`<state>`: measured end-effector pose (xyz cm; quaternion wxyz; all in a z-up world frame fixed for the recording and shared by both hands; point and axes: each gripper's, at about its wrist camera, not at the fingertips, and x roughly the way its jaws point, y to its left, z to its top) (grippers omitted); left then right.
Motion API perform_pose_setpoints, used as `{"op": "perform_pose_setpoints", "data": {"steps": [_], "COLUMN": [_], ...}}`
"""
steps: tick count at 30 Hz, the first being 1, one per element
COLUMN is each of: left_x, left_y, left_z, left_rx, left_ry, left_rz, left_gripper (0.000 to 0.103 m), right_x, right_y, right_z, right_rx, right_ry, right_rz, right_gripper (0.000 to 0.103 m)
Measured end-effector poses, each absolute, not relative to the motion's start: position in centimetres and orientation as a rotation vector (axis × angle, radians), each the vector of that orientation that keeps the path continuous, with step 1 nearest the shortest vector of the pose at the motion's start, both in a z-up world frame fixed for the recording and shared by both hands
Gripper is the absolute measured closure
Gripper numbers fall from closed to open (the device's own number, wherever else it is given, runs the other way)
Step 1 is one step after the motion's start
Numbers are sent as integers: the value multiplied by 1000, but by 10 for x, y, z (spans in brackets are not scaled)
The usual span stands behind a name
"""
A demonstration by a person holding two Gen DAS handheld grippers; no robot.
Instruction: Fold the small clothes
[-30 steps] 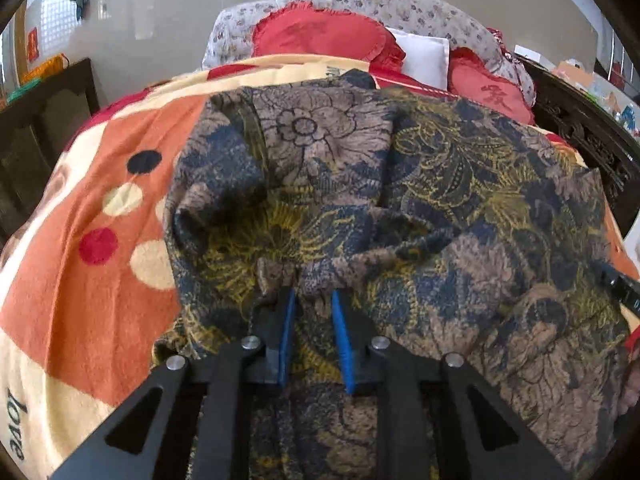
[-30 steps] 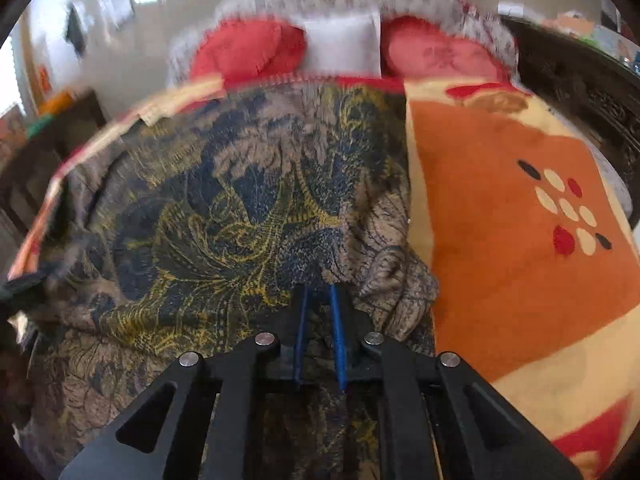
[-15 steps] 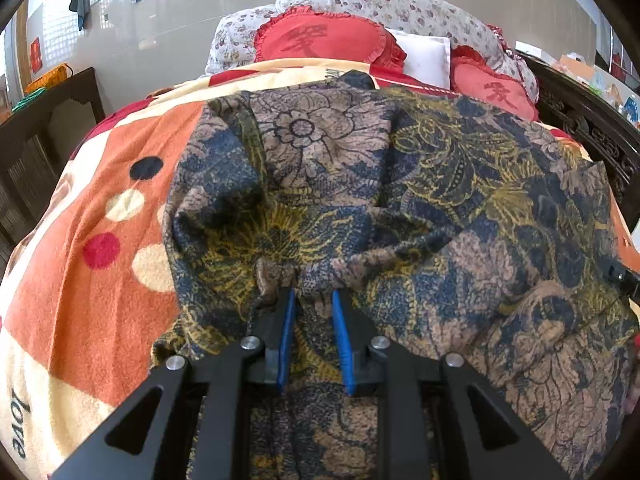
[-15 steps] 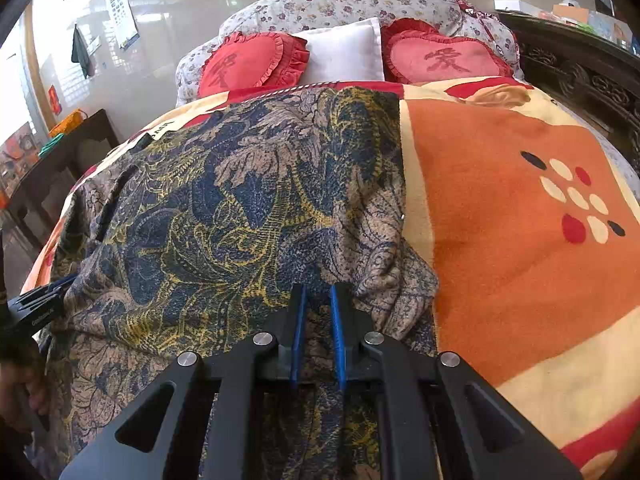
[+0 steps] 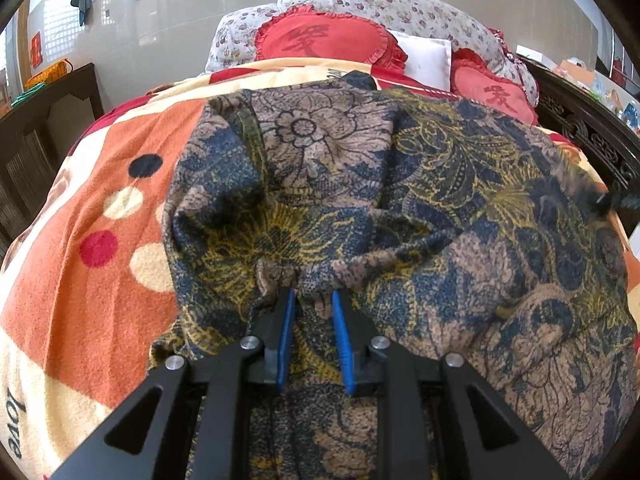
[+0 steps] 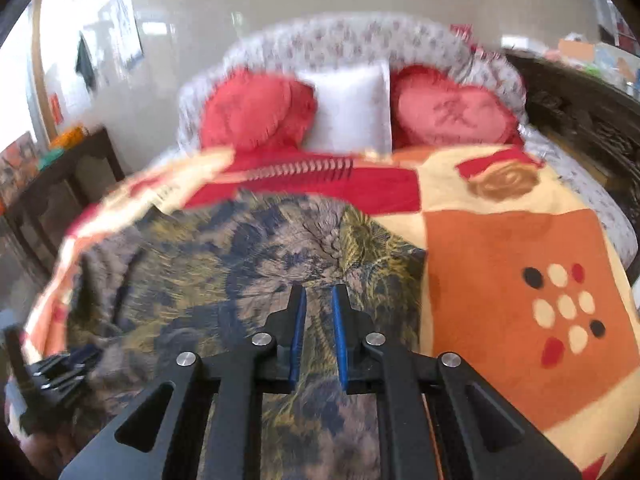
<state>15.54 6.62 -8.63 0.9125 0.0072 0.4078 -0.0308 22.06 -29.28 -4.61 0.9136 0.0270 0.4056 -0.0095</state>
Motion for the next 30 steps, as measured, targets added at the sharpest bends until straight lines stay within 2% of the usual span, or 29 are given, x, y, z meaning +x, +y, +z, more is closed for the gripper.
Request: {"op": "perform_pose_setpoints", "data": {"steps": [1,6,9,13,16,19,20,23,30], "left_x": [156,155,155,155,155,155,155,155,155], "left_y": [67,67,67,67,67,67,66,66,65], "left_z": [-86,-86,-86,-86,-86,-86,-86,-86,-86], "left_rx": [15,11,12,9,10,14,16,14,27], "left_ry": [841,840,840,840,839,838,838,838,837], "left_rz": [-63,-65,-64,-66,-66,-65,-65,-65,-59], "left_gripper": [82,82,82,82,82,82,82,82,82], "right_x": [229,224,216,164,134,126,121,123,113], "right_y": [-297,-310,-306,-275,-254,-251,-260,-277,-261], "right_z": [-63,-68,-51,-19,-39,-87,-101,-100,-84], "right_rx": [62,121,104,60,37,-1,57,175,173], "right_ry": [886,836,859,764,807,879,845,842,871], "right_rz": [-34,-17,-36,64,87,15,28,62,-56], "right_gripper": [70,70,69,69,66,65,65,65,63]}}
